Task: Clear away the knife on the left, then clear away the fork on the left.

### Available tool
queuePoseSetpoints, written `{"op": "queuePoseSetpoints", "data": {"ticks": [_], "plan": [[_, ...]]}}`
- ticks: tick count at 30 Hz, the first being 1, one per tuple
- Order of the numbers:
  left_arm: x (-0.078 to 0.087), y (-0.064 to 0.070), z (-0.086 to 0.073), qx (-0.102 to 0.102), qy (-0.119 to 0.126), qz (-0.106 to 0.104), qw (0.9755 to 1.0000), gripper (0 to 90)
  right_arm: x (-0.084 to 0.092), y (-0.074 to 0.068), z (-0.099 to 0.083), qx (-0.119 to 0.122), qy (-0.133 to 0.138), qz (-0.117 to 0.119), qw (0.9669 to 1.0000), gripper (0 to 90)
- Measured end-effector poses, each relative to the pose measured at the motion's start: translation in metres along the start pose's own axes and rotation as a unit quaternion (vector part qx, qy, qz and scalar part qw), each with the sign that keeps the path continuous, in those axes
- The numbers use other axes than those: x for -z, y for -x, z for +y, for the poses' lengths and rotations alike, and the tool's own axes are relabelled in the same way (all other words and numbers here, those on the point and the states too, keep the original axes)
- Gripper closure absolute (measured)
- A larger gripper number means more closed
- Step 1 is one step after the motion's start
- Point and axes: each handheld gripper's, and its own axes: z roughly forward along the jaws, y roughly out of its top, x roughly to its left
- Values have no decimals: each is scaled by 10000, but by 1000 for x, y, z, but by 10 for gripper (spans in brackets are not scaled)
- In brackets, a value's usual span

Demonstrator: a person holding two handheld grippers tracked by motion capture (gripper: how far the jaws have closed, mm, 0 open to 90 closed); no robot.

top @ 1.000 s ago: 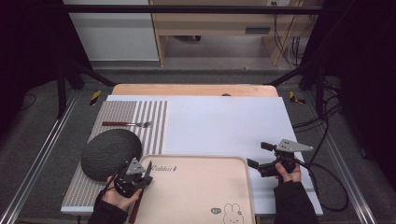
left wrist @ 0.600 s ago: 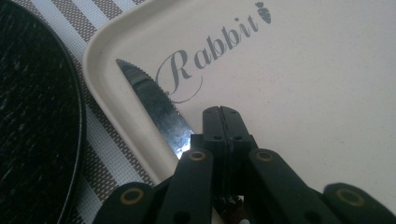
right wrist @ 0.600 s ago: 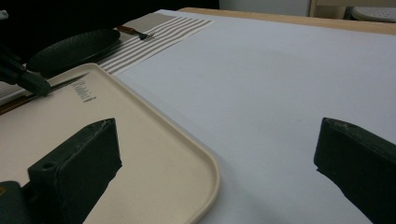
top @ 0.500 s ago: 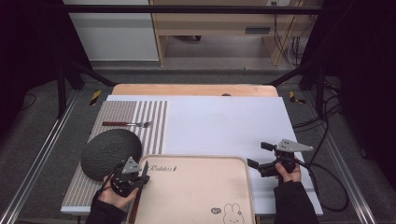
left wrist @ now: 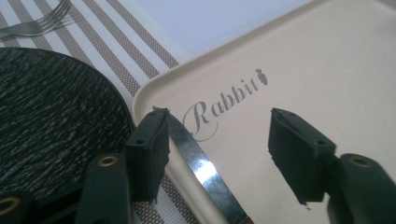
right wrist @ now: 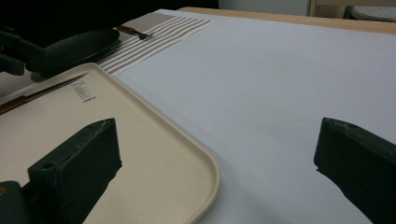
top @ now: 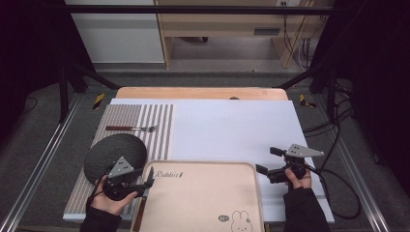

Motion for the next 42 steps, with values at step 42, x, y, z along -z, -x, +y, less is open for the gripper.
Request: {"op": "queuePoseSetpoints", "data": {"ticks": [42], "plan": [[30, -42, 6, -324, 365, 266, 9985, 12, 0, 1, 0, -32, -22, -50, 10000, 6]]}}
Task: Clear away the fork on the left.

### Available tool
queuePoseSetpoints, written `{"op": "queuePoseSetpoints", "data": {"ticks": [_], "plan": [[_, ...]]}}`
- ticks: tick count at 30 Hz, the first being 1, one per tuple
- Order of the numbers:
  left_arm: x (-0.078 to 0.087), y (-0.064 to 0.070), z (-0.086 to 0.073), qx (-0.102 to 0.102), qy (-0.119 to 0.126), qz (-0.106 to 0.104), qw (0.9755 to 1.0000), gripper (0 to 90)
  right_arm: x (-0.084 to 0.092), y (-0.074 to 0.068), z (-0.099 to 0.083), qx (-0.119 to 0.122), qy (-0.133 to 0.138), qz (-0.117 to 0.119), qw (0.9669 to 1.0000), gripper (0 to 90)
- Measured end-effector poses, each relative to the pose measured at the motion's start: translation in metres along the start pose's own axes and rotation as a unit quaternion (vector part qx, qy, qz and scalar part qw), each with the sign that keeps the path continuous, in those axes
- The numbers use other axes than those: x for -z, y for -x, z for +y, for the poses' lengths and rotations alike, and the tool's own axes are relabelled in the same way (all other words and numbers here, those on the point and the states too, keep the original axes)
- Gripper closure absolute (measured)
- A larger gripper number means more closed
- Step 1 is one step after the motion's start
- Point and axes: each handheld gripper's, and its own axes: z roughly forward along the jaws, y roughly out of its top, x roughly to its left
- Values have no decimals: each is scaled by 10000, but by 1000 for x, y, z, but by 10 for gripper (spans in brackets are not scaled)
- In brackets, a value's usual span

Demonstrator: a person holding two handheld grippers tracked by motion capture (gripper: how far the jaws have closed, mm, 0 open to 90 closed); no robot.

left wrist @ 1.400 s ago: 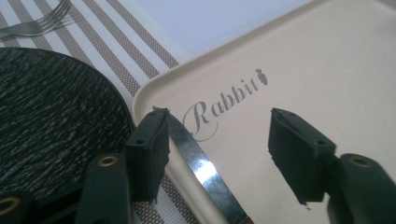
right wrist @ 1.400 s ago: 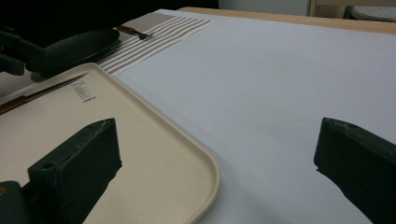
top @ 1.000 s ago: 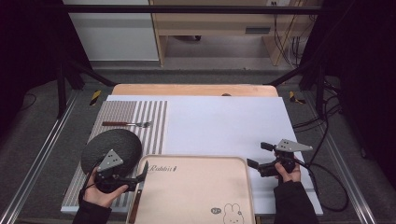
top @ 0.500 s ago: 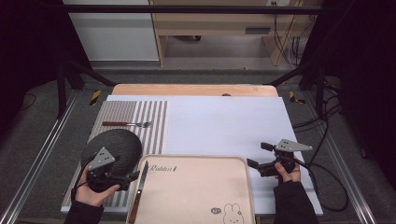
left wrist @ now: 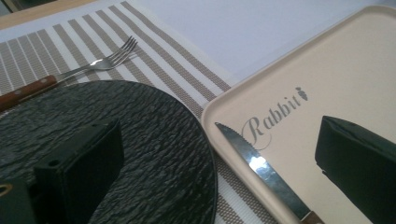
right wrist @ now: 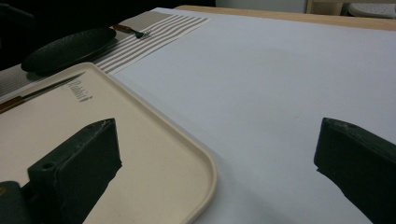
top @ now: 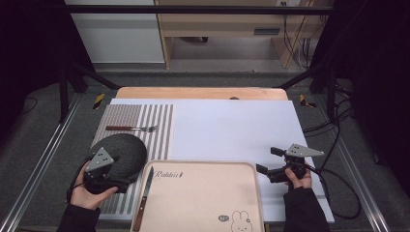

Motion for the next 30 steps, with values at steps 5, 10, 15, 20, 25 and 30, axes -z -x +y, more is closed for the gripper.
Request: {"op": "queuePoseSetpoints", "data": {"ticks": [5, 10, 15, 20, 25, 30], "plan": [[3, -11, 1, -34, 10, 35, 10000, 11, -1, 0, 0, -16, -27, -23, 10000, 6], [4, -21, 2, -165, -80, 82, 9998, 12, 0, 0, -1, -10, -25, -40, 10000, 6], [3, -30, 6, -309, -236, 186, 9991, 12, 0, 1, -1, -18, -33, -44, 10000, 6], [2, -39, 13, -425, -320, 237, 9983, 12, 0, 1, -1, -1, -44, -59, 10000, 6], [0, -45, 21, -627, -440, 284, 9967, 12, 0, 1, -1, 6, -63, -51, 10000, 6], [-3, -50, 27, -835, -563, 320, 9944, 12, 0, 1, -2, -9, -64, -59, 10000, 5]]}}
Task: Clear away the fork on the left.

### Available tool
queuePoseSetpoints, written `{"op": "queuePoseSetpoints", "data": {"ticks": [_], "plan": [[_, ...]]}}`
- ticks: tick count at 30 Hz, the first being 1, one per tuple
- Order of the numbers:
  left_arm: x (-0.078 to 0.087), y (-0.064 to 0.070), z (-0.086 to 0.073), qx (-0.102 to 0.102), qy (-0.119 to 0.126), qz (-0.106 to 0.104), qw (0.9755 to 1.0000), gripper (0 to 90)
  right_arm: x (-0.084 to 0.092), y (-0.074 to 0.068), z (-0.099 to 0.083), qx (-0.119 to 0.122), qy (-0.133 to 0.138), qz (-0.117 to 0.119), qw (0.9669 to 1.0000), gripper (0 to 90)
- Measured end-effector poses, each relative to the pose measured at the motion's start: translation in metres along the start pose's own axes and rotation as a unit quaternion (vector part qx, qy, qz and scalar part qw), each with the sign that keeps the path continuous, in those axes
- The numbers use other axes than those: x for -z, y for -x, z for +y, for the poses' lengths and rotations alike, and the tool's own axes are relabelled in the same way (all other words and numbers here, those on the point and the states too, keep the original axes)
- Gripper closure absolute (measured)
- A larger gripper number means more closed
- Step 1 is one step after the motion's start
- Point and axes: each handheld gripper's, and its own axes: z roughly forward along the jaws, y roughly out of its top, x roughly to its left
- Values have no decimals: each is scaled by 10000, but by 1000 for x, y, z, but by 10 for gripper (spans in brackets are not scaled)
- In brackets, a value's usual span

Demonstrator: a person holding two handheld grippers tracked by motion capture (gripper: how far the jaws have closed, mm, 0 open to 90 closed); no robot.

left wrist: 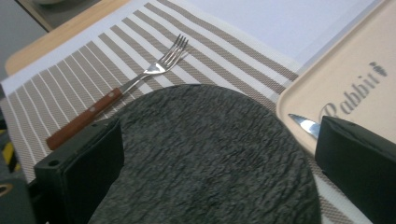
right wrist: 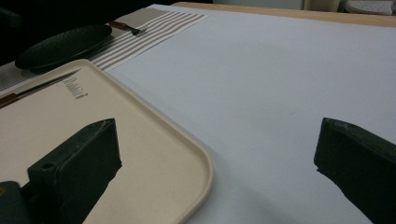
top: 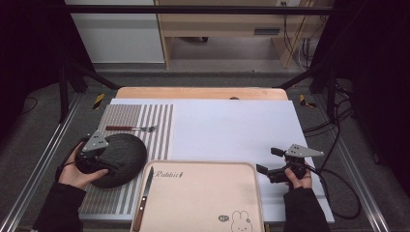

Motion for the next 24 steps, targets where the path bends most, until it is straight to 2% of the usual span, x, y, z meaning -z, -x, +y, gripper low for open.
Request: {"op": "queuePoseSetpoints", "data": {"ticks": [6, 15, 24], "plan": [[-3, -7, 4, -58, 5, -26, 10000, 12, 0, 0, 0, 13, -1, 5, 10000, 6], [-11, -16, 10, -346, -97, -30, 9994, 13, -1, 0, 0, 12, -5, -9, 10000, 5], [-21, -32, 21, -577, -310, 129, 9978, 13, -1, 0, -1, 8, -4, -6, 10000, 6]]}}
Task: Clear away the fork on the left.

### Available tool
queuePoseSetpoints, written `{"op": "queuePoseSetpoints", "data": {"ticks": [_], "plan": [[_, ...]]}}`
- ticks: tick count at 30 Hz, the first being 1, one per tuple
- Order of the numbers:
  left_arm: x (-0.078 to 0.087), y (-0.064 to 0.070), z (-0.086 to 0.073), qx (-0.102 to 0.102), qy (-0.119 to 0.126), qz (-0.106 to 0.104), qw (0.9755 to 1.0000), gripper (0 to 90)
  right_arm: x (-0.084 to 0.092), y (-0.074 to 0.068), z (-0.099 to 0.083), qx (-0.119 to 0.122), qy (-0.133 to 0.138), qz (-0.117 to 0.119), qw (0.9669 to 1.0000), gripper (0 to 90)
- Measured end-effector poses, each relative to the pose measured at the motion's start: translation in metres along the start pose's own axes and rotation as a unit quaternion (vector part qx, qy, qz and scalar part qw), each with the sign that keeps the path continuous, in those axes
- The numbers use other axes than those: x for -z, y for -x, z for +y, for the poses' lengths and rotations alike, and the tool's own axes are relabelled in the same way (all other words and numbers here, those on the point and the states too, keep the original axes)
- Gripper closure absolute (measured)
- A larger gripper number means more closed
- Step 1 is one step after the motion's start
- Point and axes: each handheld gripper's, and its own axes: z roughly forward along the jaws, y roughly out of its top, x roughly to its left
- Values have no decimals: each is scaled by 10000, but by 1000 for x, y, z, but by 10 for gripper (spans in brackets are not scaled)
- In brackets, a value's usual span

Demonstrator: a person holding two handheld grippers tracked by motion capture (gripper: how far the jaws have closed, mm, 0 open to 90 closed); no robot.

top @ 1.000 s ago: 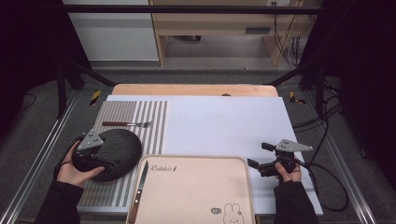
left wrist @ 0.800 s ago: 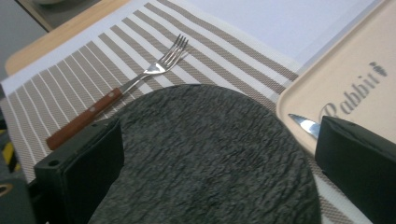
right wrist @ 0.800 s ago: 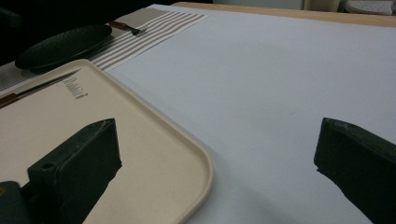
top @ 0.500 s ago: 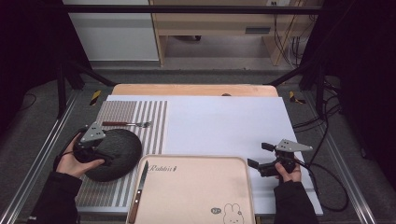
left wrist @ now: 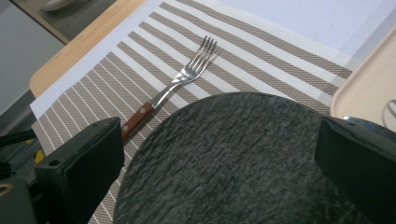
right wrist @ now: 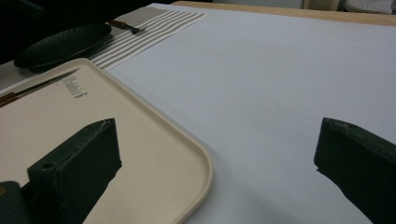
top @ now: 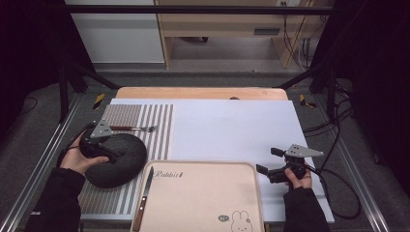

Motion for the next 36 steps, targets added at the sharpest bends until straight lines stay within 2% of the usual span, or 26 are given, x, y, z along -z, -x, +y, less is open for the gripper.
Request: {"op": "queuePoseSetpoints", "data": {"ticks": [5, 10, 13, 17, 19, 23, 29, 33, 36], "plan": [[-6, -7, 5, -135, -172, -3, 9998, 13, 1, 0, 0, -10, -5, -2, 10000, 5], [-14, -13, 9, -172, -260, 29, 9995, 13, 0, 0, 0, -11, 2, -4, 10000, 6], [-19, -18, 11, -406, -282, 52, 9988, 14, 0, 0, 0, -13, 4, -6, 10000, 6], [-23, -23, 13, -478, -215, 52, 9986, 14, 0, 0, 0, -12, 0, -6, 10000, 6], [-25, -25, 13, -413, -284, 87, 9987, 14, 0, 0, 0, -10, -2, -3, 10000, 6], [-29, -31, 14, -509, -458, 175, 9975, 14, 0, 0, 0, -5, 0, -5, 10000, 6], [-35, -39, 17, -587, -402, 146, 9974, 19, 0, 0, 0, 12, -14, -3, 10000, 6], [-40, -44, 19, -699, -549, 169, 9959, 20, -1, 0, -1, 10, -19, -8, 10000, 6], [-44, -48, 20, -755, -550, 178, 9955, 23, -1, 0, -1, 10, -23, -14, 10000, 6]]}}
